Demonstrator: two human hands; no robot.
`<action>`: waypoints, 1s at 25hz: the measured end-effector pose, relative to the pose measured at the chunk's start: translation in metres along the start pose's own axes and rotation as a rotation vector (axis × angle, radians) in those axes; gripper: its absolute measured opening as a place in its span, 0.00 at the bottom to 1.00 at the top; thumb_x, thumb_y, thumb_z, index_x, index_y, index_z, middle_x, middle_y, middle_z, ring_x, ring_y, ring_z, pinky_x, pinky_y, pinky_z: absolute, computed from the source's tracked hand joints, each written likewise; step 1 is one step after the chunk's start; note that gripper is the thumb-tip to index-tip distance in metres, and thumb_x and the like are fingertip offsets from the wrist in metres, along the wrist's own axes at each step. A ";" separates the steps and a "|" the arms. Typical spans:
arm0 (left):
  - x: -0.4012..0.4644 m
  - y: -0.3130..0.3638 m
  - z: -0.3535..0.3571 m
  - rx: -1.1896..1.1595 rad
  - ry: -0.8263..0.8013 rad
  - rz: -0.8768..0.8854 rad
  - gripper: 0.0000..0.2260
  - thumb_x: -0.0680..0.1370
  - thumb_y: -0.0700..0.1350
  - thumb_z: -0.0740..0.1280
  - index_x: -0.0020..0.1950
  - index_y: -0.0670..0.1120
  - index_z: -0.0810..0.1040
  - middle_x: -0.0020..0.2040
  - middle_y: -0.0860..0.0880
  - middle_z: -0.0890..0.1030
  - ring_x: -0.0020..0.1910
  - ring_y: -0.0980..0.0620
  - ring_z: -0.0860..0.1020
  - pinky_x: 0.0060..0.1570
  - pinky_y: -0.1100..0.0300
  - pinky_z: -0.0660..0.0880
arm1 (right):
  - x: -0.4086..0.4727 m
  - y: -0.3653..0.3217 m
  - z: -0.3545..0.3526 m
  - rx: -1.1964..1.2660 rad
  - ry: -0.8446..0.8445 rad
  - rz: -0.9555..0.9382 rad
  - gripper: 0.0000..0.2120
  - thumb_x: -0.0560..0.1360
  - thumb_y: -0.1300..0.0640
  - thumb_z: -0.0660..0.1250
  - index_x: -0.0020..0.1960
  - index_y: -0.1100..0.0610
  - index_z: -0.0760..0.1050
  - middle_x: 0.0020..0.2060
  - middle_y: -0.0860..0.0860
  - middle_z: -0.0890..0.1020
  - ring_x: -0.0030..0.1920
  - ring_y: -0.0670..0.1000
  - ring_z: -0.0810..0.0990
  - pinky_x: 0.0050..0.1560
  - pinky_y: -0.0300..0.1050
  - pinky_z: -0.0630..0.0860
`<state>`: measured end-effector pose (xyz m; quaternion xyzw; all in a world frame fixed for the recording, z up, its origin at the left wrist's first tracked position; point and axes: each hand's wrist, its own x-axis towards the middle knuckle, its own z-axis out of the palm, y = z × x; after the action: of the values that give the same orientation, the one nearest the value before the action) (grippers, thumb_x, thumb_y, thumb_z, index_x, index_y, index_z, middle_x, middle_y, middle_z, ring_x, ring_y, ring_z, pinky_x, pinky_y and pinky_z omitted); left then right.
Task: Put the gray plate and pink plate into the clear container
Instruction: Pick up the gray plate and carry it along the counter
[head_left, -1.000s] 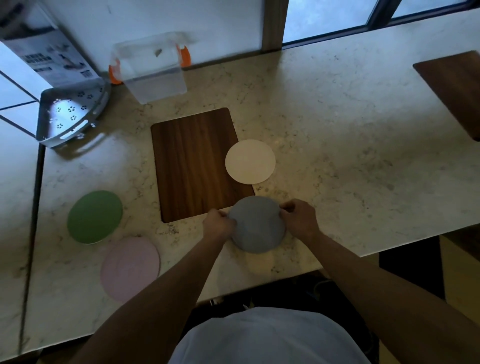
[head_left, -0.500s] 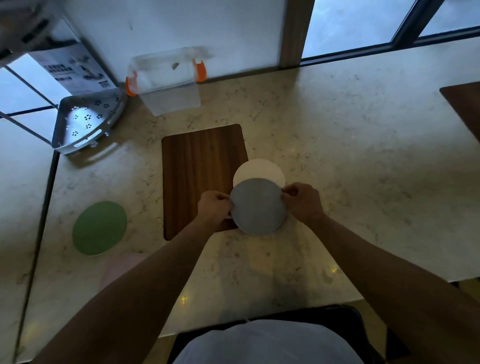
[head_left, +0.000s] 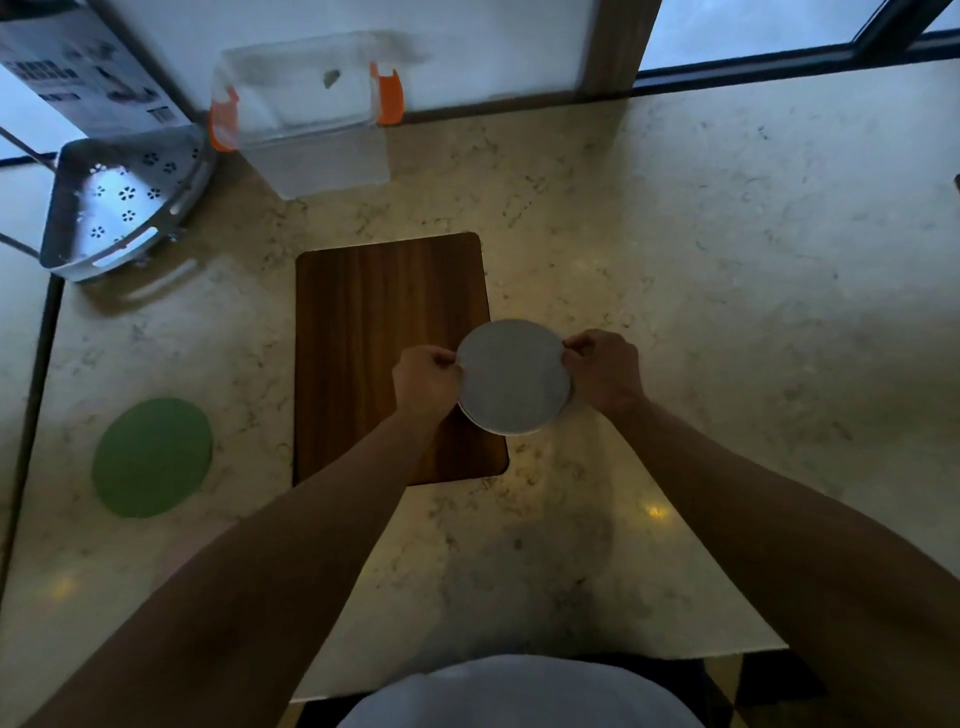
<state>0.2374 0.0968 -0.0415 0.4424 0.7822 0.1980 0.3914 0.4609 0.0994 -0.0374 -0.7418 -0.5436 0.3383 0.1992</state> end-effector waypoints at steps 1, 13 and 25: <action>0.001 -0.001 0.002 0.035 0.010 0.005 0.08 0.75 0.42 0.70 0.52 0.44 0.83 0.50 0.47 0.84 0.46 0.52 0.80 0.48 0.58 0.78 | 0.002 0.000 0.002 -0.005 -0.001 0.005 0.11 0.73 0.57 0.68 0.52 0.59 0.83 0.48 0.56 0.86 0.48 0.54 0.83 0.50 0.40 0.73; -0.011 -0.006 0.011 0.162 0.076 0.097 0.07 0.77 0.40 0.66 0.49 0.42 0.84 0.42 0.50 0.82 0.32 0.60 0.73 0.32 0.69 0.66 | -0.001 0.002 0.014 -0.060 -0.003 0.041 0.12 0.73 0.57 0.65 0.36 0.60 0.82 0.29 0.55 0.83 0.29 0.50 0.79 0.32 0.46 0.74; 0.001 0.006 0.011 0.076 0.058 -0.153 0.11 0.71 0.41 0.70 0.31 0.50 0.73 0.32 0.55 0.74 0.31 0.56 0.73 0.35 0.57 0.76 | 0.000 -0.009 0.018 -0.016 0.038 0.138 0.10 0.70 0.57 0.67 0.30 0.52 0.76 0.26 0.47 0.75 0.25 0.43 0.70 0.31 0.41 0.70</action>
<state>0.2489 0.1005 -0.0446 0.3902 0.8316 0.1504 0.3654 0.4423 0.1012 -0.0441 -0.7853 -0.4901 0.3328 0.1797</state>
